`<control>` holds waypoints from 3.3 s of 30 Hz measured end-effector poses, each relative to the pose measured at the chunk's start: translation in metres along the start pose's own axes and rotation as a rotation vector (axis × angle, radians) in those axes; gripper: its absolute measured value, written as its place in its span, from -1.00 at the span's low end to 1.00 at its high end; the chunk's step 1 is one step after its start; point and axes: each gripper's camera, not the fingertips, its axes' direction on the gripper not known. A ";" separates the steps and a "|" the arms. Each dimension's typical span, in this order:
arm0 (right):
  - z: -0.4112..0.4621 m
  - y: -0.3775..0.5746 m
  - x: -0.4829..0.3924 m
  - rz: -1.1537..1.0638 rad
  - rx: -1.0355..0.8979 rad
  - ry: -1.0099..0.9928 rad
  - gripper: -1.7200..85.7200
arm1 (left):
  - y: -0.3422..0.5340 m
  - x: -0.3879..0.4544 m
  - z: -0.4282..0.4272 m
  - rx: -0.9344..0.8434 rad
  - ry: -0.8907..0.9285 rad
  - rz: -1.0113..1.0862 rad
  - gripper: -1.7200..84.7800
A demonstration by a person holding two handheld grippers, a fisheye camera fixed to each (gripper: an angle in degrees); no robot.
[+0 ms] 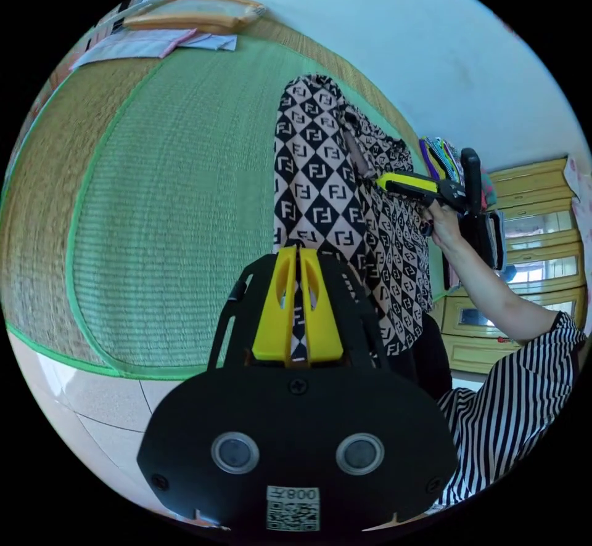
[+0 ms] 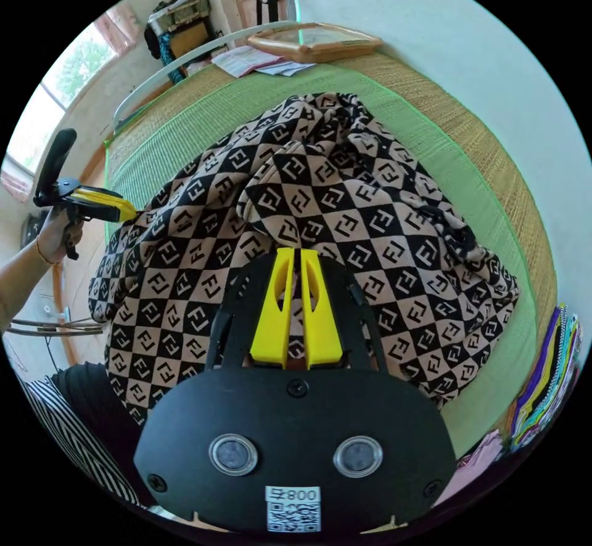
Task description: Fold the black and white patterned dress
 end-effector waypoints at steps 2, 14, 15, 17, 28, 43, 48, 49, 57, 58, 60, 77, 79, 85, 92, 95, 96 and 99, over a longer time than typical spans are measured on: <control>-0.012 0.008 0.008 0.045 0.038 0.000 -0.94 | -0.017 -0.010 -0.022 0.057 -0.031 0.001 -0.94; -0.188 0.288 0.181 0.806 0.440 0.197 -0.93 | -0.094 -0.090 -0.142 0.464 -0.274 -0.175 -0.89; -0.186 0.331 0.196 0.932 0.466 0.174 -0.93 | -0.097 -0.091 -0.140 0.477 -0.255 -0.175 -0.89; -0.177 0.390 0.208 1.100 0.531 0.115 -0.92 | -0.114 -0.084 -0.117 0.480 -0.141 -0.111 -0.88; -0.060 0.336 0.134 0.897 0.539 -0.145 -0.92 | -0.261 0.027 0.061 0.082 0.091 0.319 -0.89; -0.029 0.378 0.127 0.984 0.367 0.176 -0.94 | -0.352 0.004 0.129 0.025 0.135 0.269 -0.91; -0.067 0.525 0.120 1.349 0.502 0.234 -0.94 | -0.365 -0.009 0.134 0.038 0.138 0.242 -0.90; -0.066 0.533 0.116 1.367 0.492 0.234 -0.94 | -0.369 -0.010 0.136 0.039 0.139 0.239 -0.90; -0.023 0.534 0.050 1.288 0.467 0.052 -0.96 | -0.393 -0.009 0.159 -0.012 0.080 0.258 -0.90; -0.018 0.516 0.047 1.226 0.473 0.015 -0.96 | -0.396 -0.008 0.163 -0.021 0.071 0.261 -0.91; 0.008 0.433 0.046 1.001 0.462 -0.125 -0.96 | -0.401 -0.008 0.166 -0.021 0.070 0.265 -0.92; 0.101 0.134 0.057 0.525 0.327 -0.185 -0.96 | -0.424 -0.005 0.177 0.043 0.095 0.321 -0.95; 0.089 0.121 0.069 0.547 0.369 -0.139 -0.96 | -0.431 0.001 0.170 0.103 0.082 0.318 -0.95; 0.060 0.103 0.092 0.604 0.426 -0.150 -0.96 | -0.408 0.009 0.157 0.237 0.140 0.355 -0.96; 0.059 0.150 0.032 0.551 0.374 -0.043 -0.96 | -0.378 -0.019 0.200 0.123 -0.086 0.295 -0.96; 0.080 0.151 0.016 0.531 0.233 0.034 -0.96 | -0.382 -0.030 0.208 0.113 -0.067 0.280 -0.96; 0.090 0.147 0.008 0.485 0.171 0.036 -0.96 | -0.382 -0.031 0.209 0.110 -0.064 0.276 -0.96; 0.090 0.149 -0.016 0.465 0.205 0.144 -0.96 | -0.374 -0.031 0.211 0.087 -0.073 0.278 -0.96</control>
